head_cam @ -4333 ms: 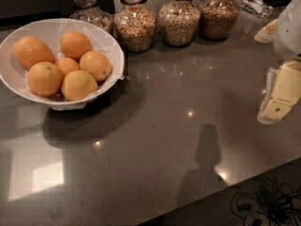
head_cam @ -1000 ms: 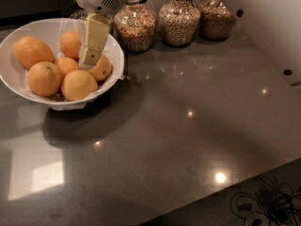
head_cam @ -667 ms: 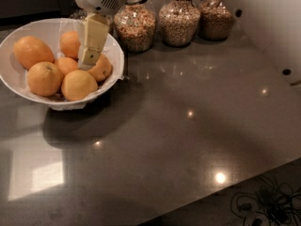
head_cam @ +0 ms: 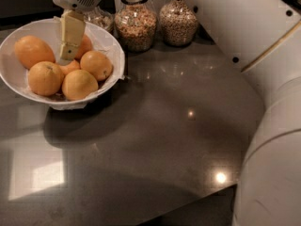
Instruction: Pick orange from white bowl
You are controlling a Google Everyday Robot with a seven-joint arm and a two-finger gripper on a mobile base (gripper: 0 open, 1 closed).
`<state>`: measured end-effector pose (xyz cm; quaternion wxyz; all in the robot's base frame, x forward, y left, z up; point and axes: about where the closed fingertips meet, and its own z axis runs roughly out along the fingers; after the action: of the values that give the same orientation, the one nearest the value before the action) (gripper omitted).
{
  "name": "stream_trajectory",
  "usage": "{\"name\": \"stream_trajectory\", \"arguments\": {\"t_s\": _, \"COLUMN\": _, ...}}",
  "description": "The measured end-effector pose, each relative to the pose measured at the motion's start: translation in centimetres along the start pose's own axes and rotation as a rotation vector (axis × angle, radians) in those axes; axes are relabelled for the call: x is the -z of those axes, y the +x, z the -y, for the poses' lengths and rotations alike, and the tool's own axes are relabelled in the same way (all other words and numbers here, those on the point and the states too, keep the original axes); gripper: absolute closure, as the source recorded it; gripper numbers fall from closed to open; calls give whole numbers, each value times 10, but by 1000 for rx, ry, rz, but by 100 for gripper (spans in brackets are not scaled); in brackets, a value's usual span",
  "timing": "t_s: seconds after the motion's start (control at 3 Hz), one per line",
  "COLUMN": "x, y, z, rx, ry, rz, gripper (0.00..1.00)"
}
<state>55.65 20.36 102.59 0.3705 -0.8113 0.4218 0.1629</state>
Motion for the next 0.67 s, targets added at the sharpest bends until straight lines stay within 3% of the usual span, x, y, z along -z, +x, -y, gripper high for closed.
{"name": "stream_trajectory", "arguments": {"t_s": 0.33, "x": -22, "y": 2, "z": 19, "rx": -26, "ry": -20, "rz": 81, "gripper": 0}}
{"name": "stream_trajectory", "arguments": {"t_s": 0.67, "x": -19, "y": 8, "z": 27, "rx": -137, "ry": 42, "rz": 97, "gripper": 0}}
